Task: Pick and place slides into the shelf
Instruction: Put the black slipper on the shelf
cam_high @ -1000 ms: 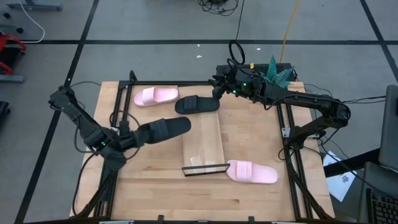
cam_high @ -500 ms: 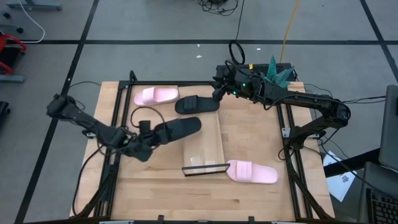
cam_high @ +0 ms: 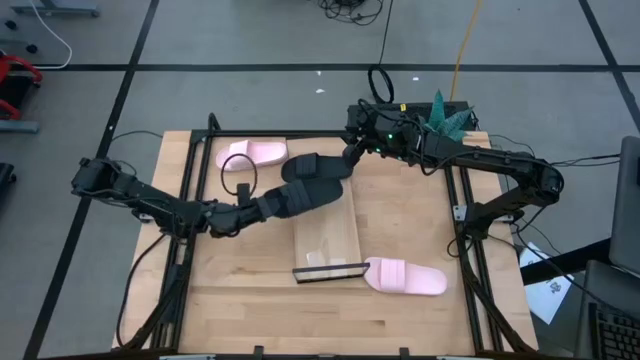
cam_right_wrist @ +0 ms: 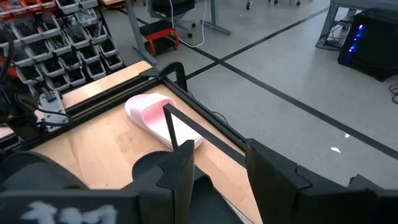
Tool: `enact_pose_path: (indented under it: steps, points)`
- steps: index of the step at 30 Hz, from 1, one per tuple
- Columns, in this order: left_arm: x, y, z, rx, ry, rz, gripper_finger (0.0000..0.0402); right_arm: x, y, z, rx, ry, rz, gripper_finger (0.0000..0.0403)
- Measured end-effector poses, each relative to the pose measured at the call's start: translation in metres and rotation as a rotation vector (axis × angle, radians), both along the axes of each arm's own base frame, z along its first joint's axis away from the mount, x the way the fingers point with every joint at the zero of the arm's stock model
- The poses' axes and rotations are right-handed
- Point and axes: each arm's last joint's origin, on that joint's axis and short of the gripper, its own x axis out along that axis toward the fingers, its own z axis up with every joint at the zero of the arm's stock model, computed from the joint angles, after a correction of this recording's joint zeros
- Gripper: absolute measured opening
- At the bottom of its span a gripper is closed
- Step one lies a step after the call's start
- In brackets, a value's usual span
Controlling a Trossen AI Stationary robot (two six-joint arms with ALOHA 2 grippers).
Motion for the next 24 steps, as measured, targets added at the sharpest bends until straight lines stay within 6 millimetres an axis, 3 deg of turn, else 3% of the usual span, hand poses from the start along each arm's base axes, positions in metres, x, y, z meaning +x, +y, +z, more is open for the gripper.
enact_pose_path:
  steps: [12, 24]
  points:
    - [0.023, 0.038, -0.018, -0.038, -0.009, -0.106, 0.0, -0.006, -0.015, 0.0, 0.0, -0.003, -0.048, 0.0134]
    - [0.038, 0.044, -0.045, -0.119, -0.013, -0.129, 0.0, -0.008, -0.019, 0.001, -0.004, -0.004, -0.062, 0.0134]
